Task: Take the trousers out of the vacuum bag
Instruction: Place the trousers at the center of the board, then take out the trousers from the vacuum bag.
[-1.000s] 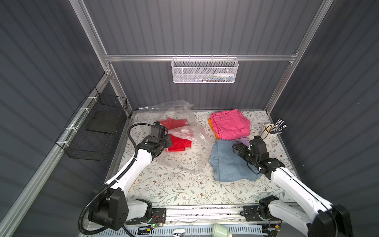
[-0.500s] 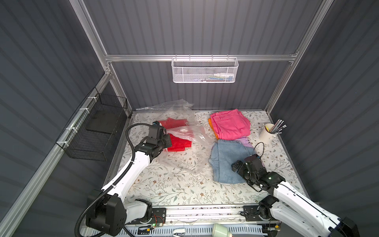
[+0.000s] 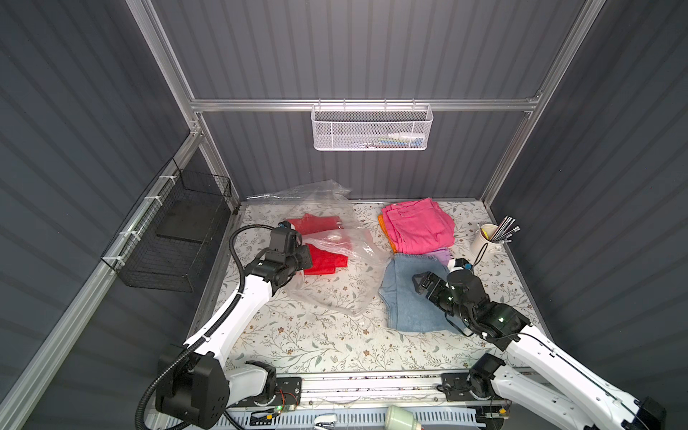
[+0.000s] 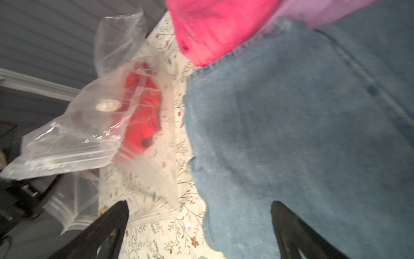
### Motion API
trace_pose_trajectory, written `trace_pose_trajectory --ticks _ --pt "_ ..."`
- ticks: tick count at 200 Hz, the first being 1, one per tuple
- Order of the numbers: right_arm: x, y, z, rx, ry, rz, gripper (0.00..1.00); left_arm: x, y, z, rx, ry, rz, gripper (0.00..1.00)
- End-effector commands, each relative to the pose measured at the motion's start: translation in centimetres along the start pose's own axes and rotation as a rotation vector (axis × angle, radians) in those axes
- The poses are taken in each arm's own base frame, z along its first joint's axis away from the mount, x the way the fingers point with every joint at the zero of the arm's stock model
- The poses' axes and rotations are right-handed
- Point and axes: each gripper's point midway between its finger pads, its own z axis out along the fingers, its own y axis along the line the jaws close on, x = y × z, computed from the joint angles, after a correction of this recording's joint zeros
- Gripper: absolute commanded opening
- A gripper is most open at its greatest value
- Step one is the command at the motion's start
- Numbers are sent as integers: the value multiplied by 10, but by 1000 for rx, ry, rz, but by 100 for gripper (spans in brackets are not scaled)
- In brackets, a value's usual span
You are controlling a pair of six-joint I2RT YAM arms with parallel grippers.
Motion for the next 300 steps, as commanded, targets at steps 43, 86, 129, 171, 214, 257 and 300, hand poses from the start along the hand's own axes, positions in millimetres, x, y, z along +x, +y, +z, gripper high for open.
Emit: trace_pose_trajectory --ticks 43,86,129,171,214,257,300 --pt "41 128 10 -276 5 -118 98 0 0 -4 8 6 17 0" --pt "88 160 44 -327 110 -155 99 1 -1 -8 13 16 37 0" --pt "98 150 98 -270 181 -144 99 3 -6 -16 44 23 39 0" --pt "86 131 135 -234 202 -153 98 7 -11 -23 73 49 56 0" --pt "58 115 173 -197 200 -184 98 24 -20 -17 133 132 29 0" --pt "36 114 183 -177 178 -211 97 26 -32 -26 213 123 -46 0" --pt "48 143 150 -234 158 -188 97 25 -33 -21 216 121 -33 0"
